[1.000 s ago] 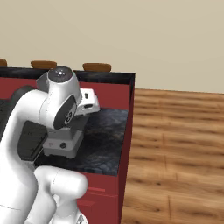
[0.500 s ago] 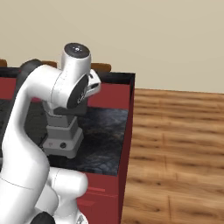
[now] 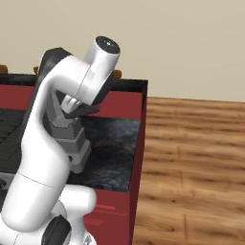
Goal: Grab the lime and onion from the fridge, place them in the blender, close the lid, and turn on the blender to create a marinade.
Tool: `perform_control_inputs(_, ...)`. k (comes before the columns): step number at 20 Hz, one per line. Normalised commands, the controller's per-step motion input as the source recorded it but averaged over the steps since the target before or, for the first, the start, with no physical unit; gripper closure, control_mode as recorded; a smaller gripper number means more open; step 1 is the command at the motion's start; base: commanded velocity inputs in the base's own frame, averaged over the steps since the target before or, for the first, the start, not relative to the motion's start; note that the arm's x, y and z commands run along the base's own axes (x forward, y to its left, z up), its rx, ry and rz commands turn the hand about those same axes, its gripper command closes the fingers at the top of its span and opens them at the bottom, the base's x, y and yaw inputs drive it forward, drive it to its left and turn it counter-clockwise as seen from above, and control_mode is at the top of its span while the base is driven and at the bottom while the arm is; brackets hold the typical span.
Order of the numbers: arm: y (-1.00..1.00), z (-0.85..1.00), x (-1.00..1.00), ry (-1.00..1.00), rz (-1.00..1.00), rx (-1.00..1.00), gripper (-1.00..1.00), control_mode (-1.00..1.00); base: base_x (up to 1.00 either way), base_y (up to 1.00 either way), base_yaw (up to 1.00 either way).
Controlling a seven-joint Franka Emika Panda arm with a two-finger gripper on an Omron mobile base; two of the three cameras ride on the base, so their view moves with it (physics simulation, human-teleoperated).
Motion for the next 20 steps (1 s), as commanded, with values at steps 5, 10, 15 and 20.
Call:
perform_control_inputs(5, 0.0, 0.28, 0.17, -0.12, 0.42, 0.0, 1.0, -1.0, 0.0, 0.0, 0.0)
perform_control_inputs(10, 0.0, 0.12, 0.2, -0.15, 0.43, 0.0, 1.0, -1.0, 0.0, 0.0, 0.0)
perform_control_inputs(15, 0.04, 0.11, 0.16, -0.16, 0.35, 0.0, 1.0, -1.0, 0.0, 0.0, 0.0)
perform_control_inputs(20, 0.31, 0.25, 0.08, -0.03, 0.13, -0.05, 1.0, -1.0, 0.0, 0.0, 0.0)
